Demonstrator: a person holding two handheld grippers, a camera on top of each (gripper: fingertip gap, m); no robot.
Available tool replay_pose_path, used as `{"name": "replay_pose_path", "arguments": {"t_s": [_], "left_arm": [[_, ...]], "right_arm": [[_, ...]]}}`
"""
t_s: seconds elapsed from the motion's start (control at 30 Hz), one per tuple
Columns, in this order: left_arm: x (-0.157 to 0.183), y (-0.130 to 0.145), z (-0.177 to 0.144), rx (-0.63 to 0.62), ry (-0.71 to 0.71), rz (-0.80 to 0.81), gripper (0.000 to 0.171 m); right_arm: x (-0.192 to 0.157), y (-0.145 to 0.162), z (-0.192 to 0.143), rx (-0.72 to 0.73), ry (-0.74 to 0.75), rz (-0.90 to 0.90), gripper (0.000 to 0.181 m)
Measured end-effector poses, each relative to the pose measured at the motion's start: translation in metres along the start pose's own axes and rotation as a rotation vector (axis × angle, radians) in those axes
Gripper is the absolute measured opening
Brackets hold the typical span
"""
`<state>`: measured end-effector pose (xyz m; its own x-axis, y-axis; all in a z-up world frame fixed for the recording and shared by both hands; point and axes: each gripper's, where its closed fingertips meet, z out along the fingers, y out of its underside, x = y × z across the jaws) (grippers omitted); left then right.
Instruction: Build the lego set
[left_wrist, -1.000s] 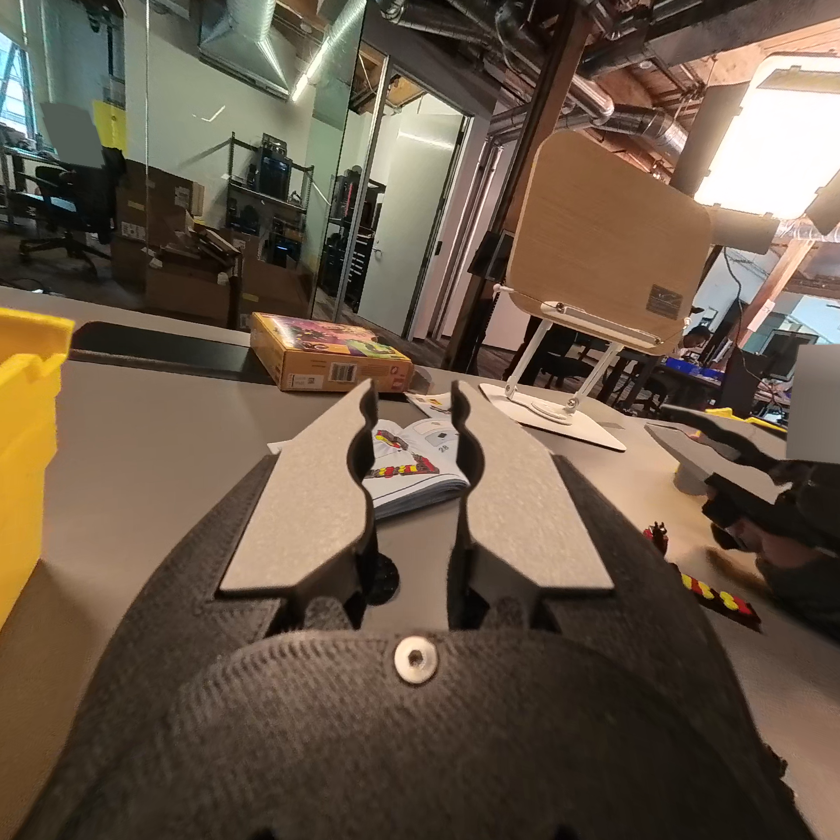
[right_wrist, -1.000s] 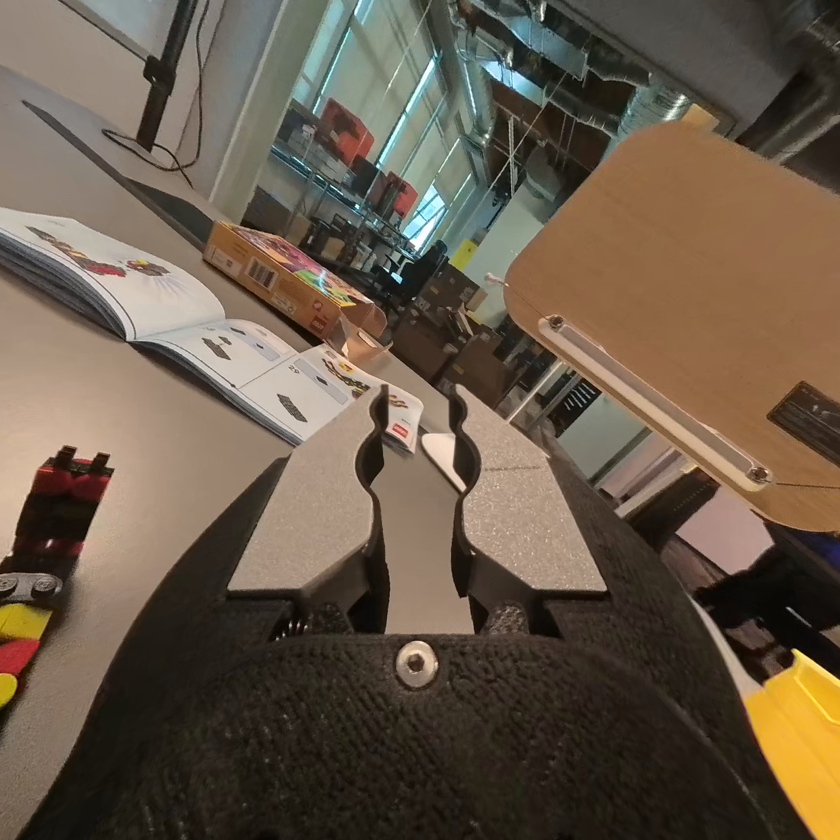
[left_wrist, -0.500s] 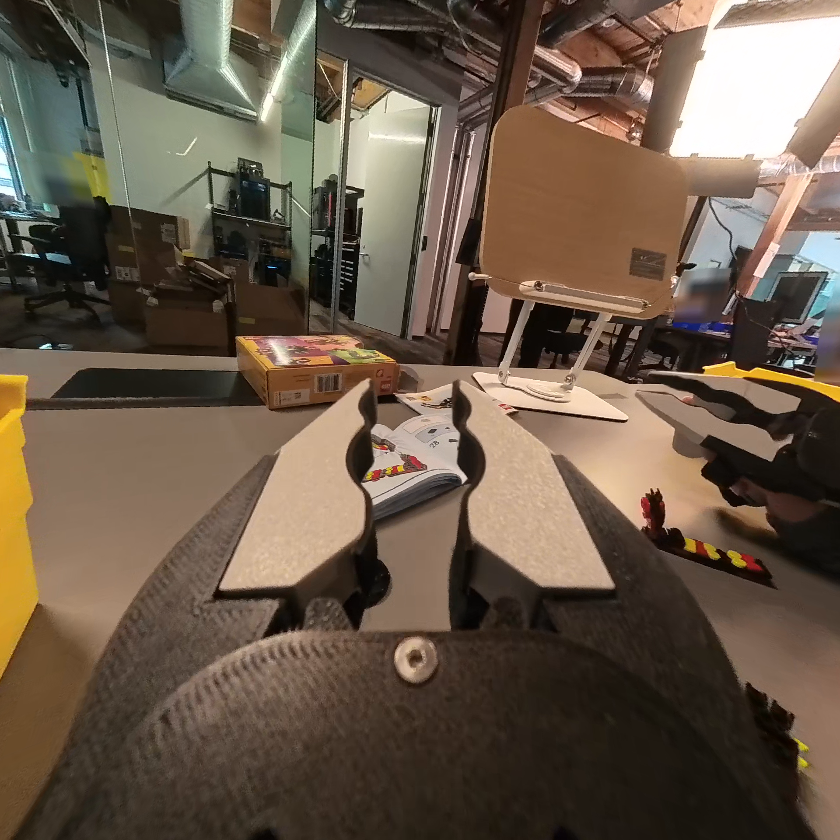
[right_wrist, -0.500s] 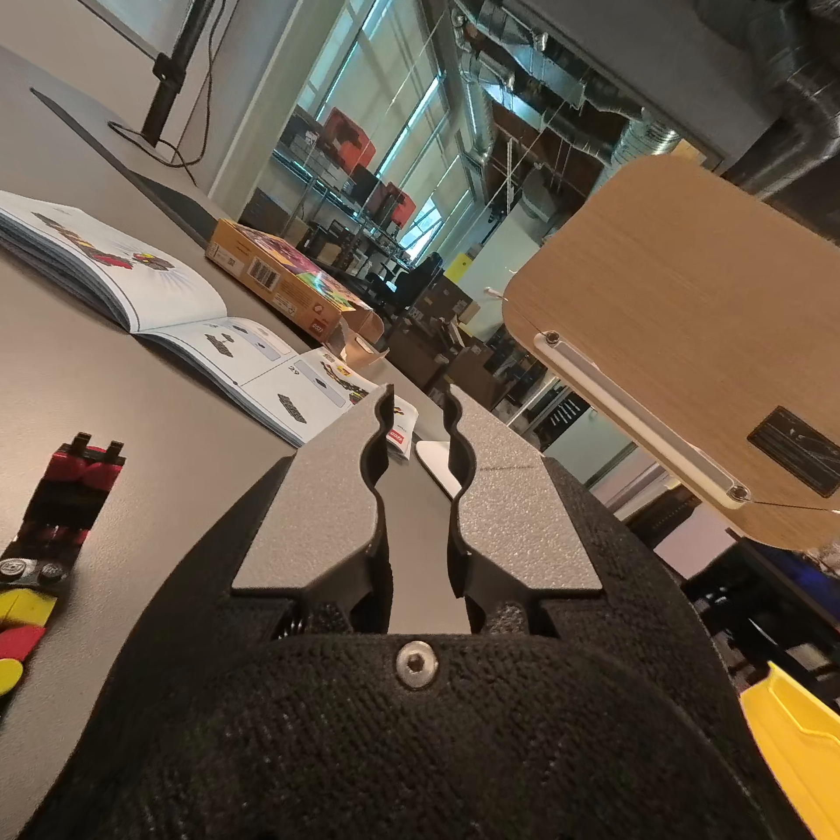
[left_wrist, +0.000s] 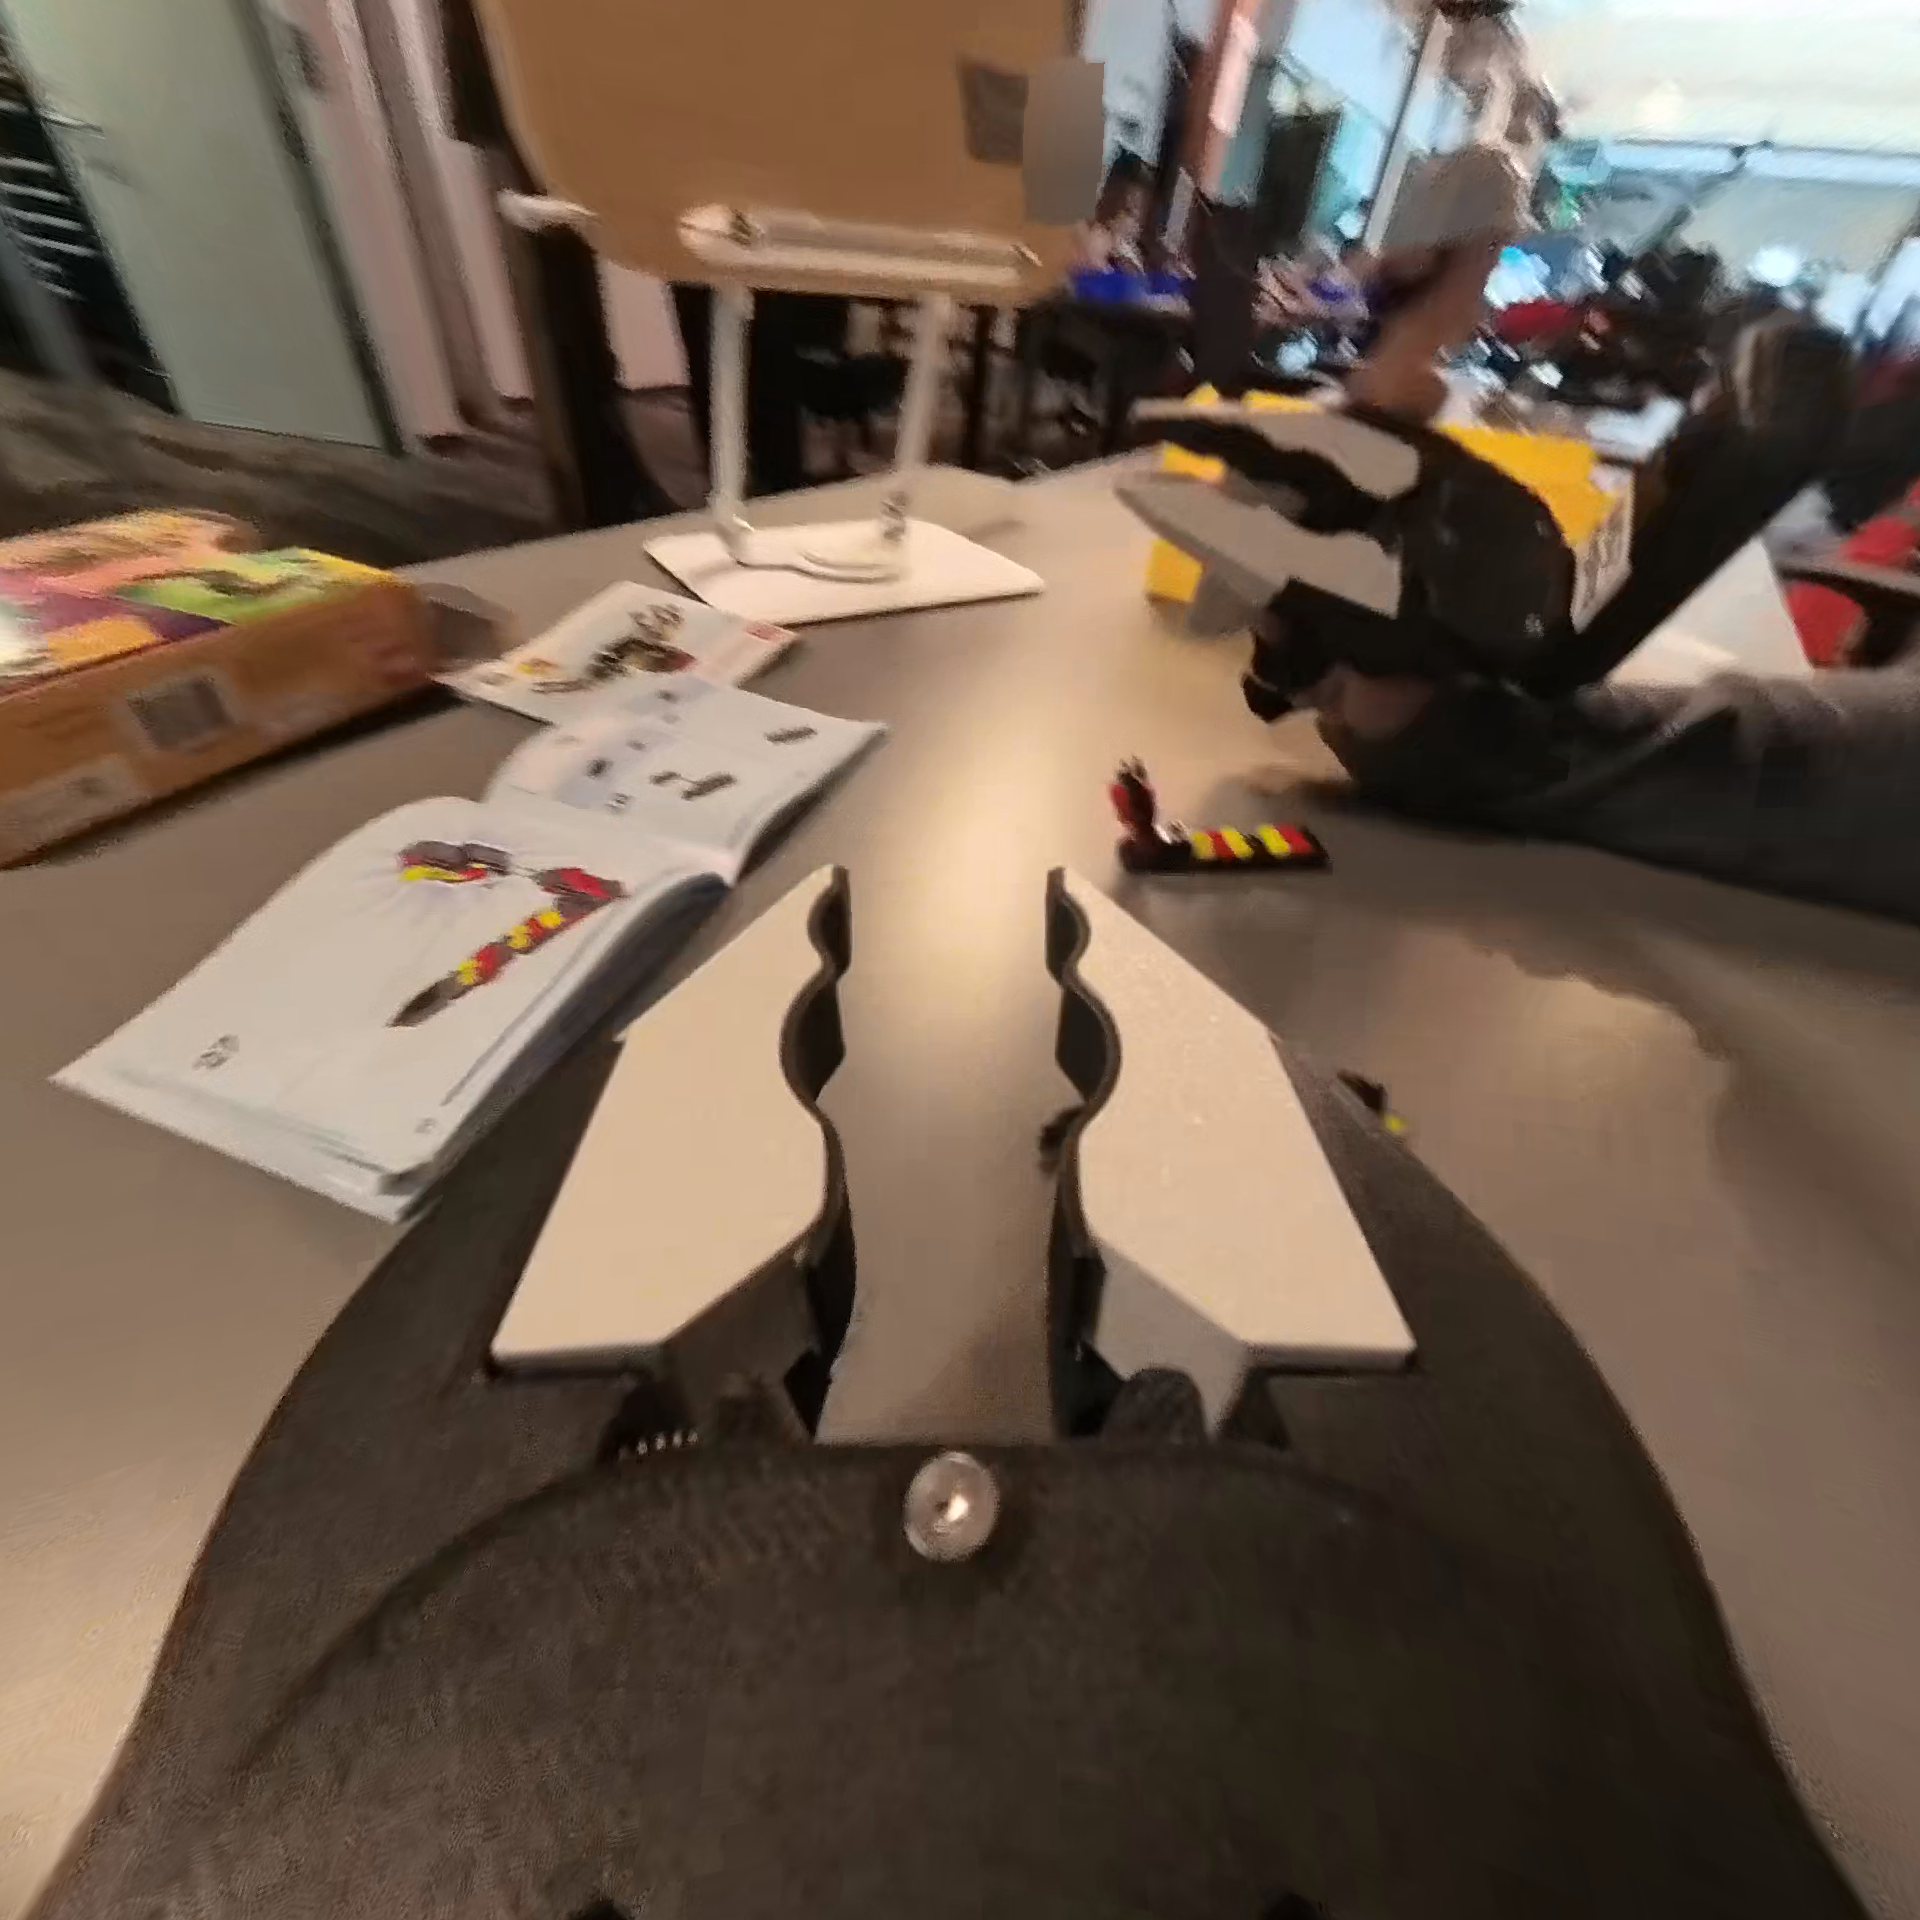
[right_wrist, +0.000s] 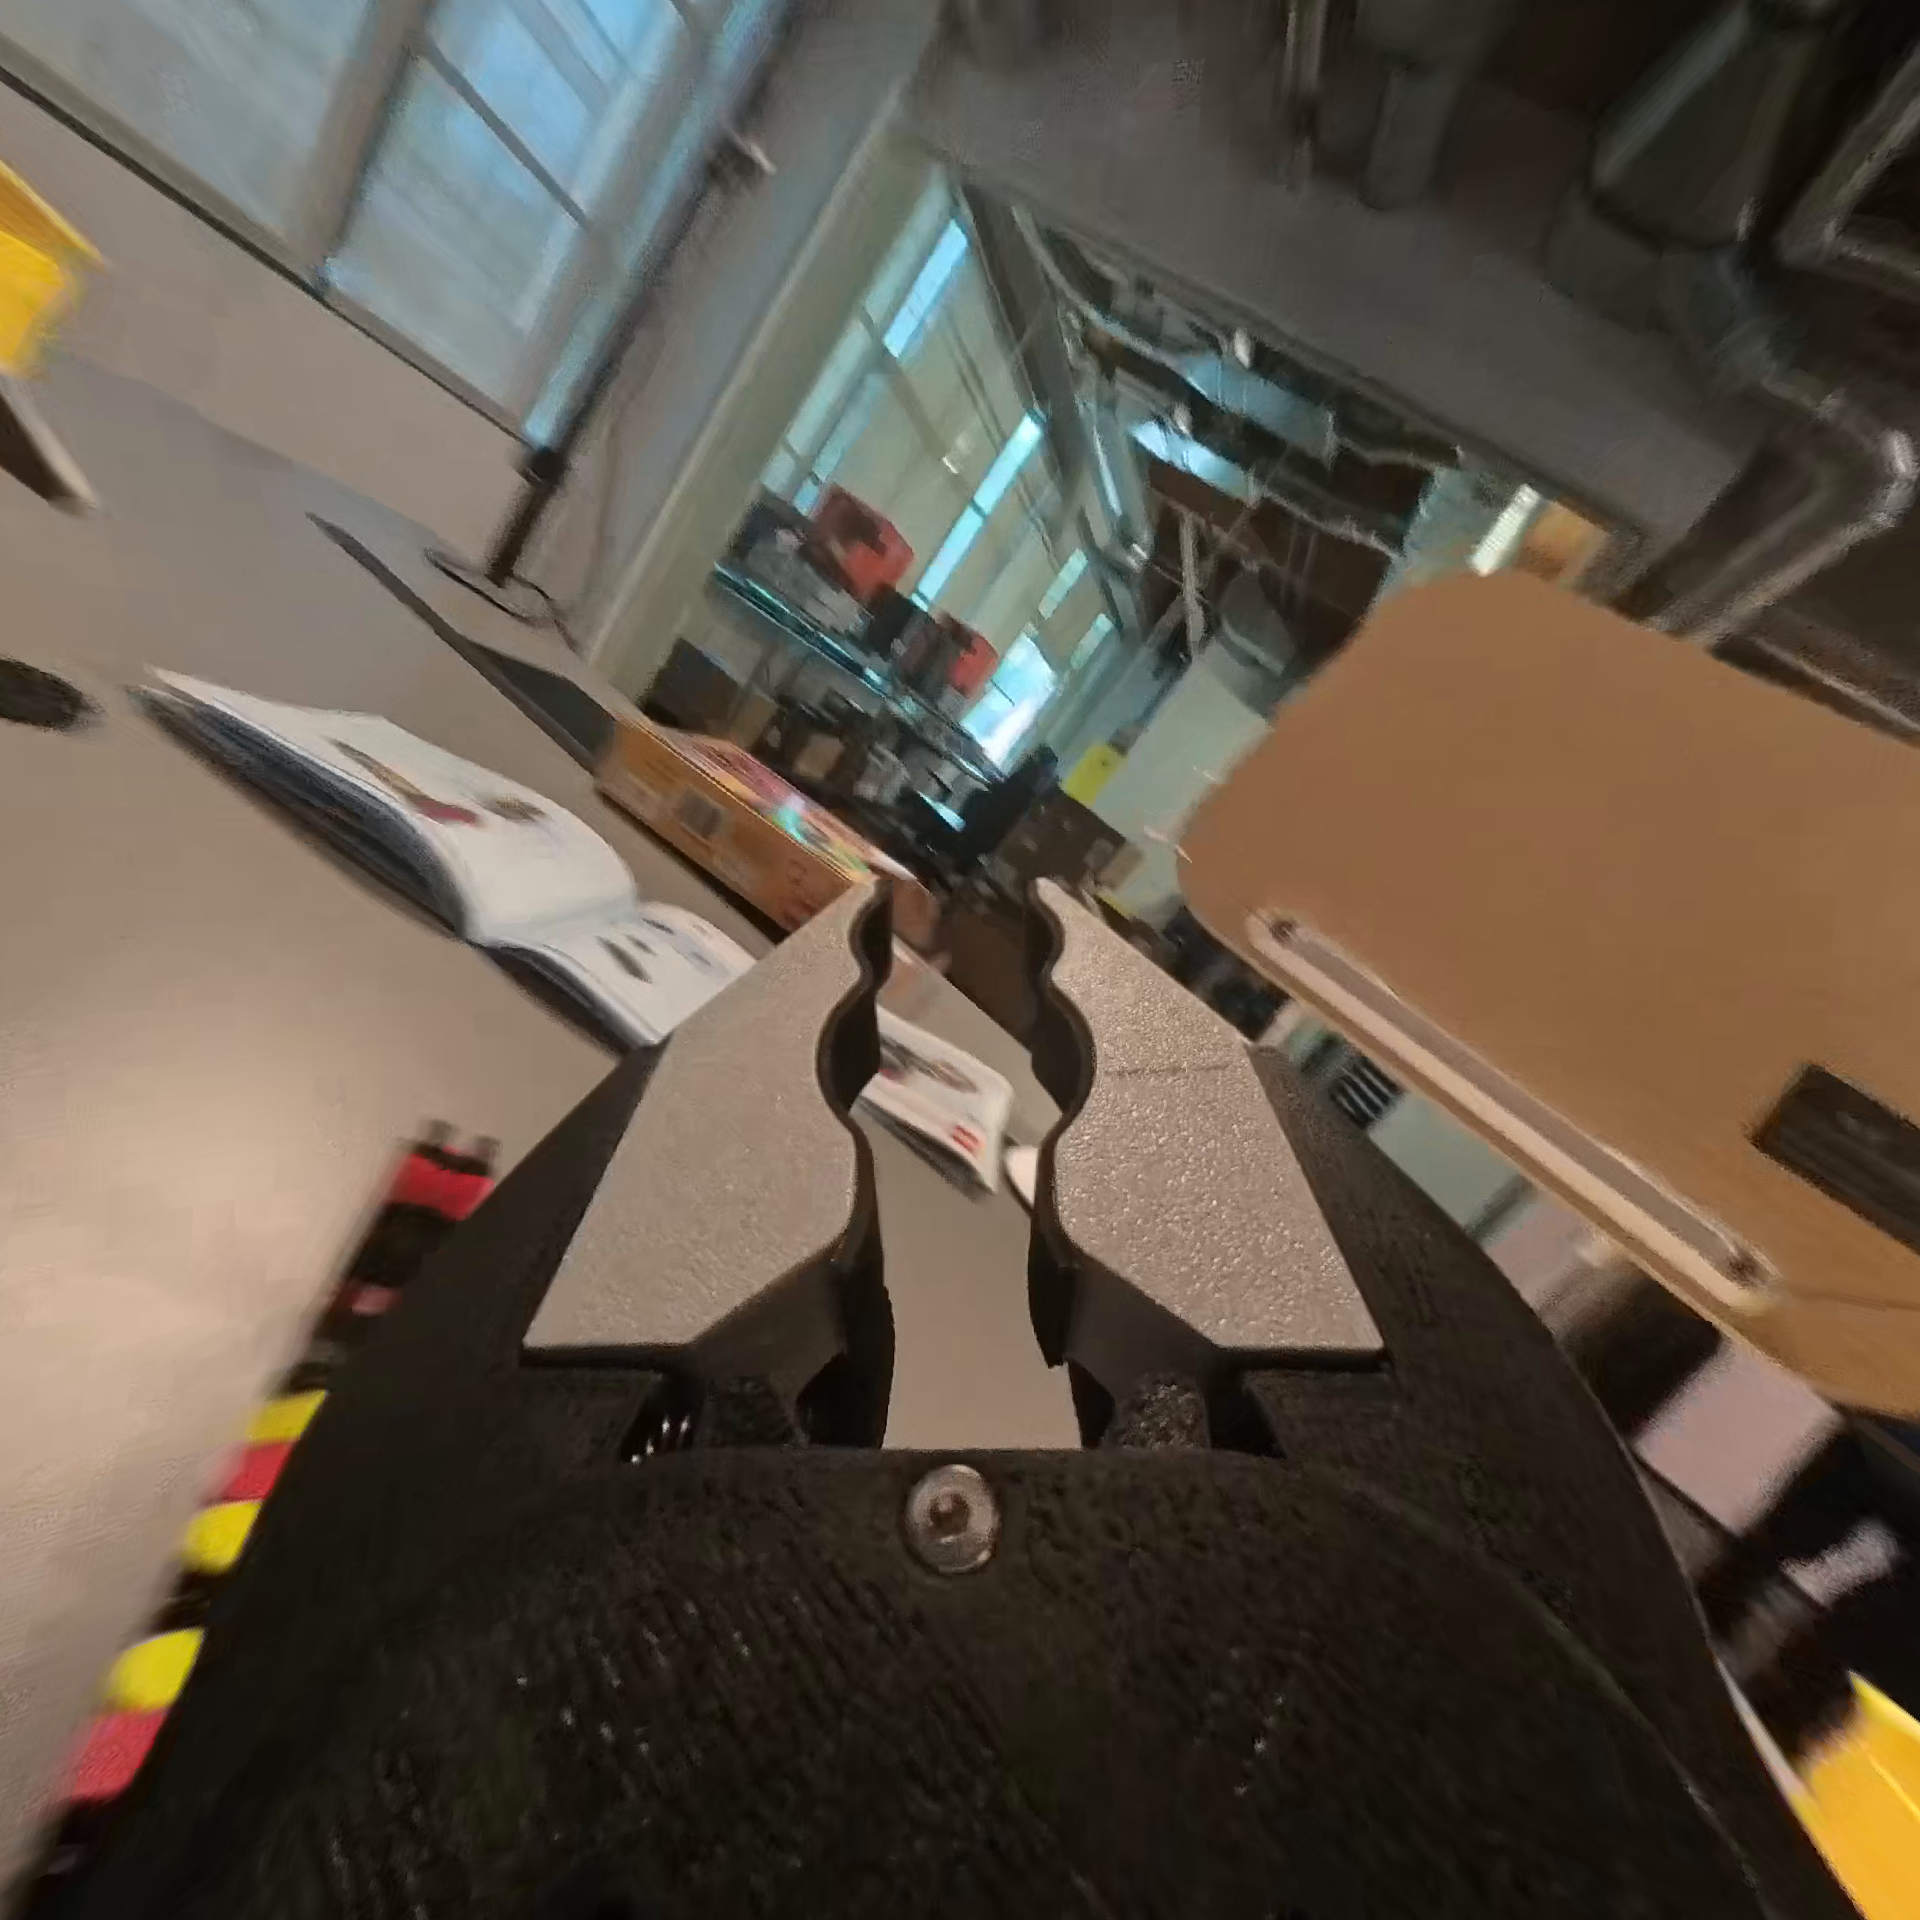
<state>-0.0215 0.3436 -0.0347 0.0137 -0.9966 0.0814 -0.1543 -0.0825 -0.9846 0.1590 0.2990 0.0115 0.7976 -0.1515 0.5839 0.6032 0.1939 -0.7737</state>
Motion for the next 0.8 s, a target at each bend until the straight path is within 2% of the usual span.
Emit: {"name": "replay_pose_path", "arguments": {"t_s": [0.07,0.13,0.23,0.3,0.4,0.5,0.67,0.8], "left_arm": [[0.014,0.010,0.001,-0.079,0.083,0.027,0.039],[0.026,0.018,-0.001,-0.139,0.160,0.048,0.041],[0.057,0.031,-0.009,-0.244,0.364,0.037,0.049],[0.072,0.039,-0.013,-0.297,0.423,0.055,0.054],[0.093,0.054,-0.014,-0.373,0.474,0.128,0.059],[0.103,0.067,-0.010,-0.441,0.455,0.207,0.058],[0.108,0.081,-0.005,-0.488,0.441,0.238,0.046],[0.108,0.080,-0.005,-0.482,0.441,0.243,0.041]], "right_arm": [[-0.029,-0.028,-0.010,0.081,-0.125,0.031,0.023],[-0.070,-0.051,-0.025,0.124,-0.311,0.079,0.024],[-0.120,-0.065,-0.049,0.100,-0.550,0.139,0.026],[-0.140,-0.066,-0.061,0.060,-0.649,0.159,0.027],[-0.148,-0.058,-0.068,-0.003,-0.692,0.146,0.029],[-0.145,-0.055,-0.070,-0.036,-0.693,0.168,0.028],[-0.145,-0.047,-0.071,-0.113,-0.739,0.231,0.029],[-0.153,-0.038,-0.071,-0.209,-0.790,0.263,0.030]]}}
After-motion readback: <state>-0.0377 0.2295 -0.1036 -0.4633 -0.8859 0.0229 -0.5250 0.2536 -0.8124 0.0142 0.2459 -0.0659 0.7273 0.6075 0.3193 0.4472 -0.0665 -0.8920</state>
